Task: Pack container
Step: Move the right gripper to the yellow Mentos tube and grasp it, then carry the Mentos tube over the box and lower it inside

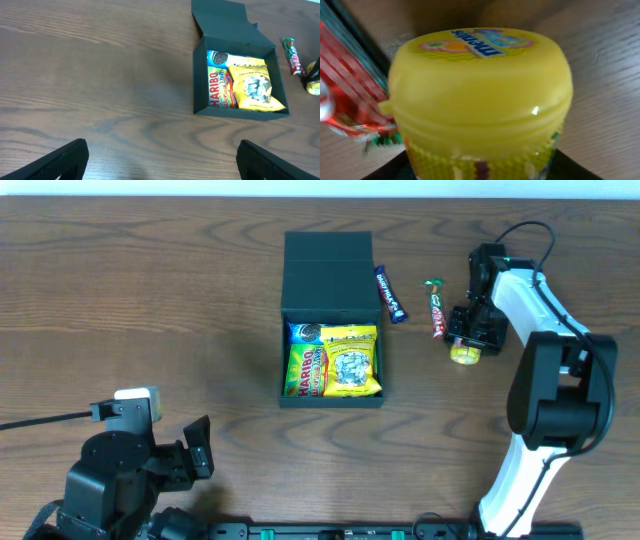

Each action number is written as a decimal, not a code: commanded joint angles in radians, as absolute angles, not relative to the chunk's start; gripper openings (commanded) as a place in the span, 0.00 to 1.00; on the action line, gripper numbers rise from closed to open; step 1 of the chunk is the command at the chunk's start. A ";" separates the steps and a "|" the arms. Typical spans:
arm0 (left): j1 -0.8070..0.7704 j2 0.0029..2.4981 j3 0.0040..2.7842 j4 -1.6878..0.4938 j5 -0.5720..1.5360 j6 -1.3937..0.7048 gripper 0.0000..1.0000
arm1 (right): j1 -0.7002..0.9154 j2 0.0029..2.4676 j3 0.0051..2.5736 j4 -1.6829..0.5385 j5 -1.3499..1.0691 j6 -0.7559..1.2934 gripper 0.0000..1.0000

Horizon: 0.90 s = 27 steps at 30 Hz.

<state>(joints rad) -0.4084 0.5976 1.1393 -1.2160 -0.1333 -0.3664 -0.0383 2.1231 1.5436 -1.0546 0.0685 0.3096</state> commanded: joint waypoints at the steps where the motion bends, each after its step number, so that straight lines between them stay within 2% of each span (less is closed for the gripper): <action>1: -0.404 0.595 1.140 -1.219 -0.130 -0.374 0.95 | -0.046 2.126 1.549 -1.058 0.062 0.313 0.53; 10: -0.404 0.594 1.139 -1.219 -0.130 -0.374 0.96 | -0.046 2.096 1.588 -1.135 0.047 0.297 0.43; 17: -0.404 0.594 1.139 -1.219 -0.130 -0.374 0.96 | -0.024 2.016 1.721 -1.254 0.012 0.272 0.33; 27: -0.404 0.594 1.139 -1.220 -0.130 -0.374 0.95 | 0.204 1.873 1.773 -1.272 -0.109 0.274 0.33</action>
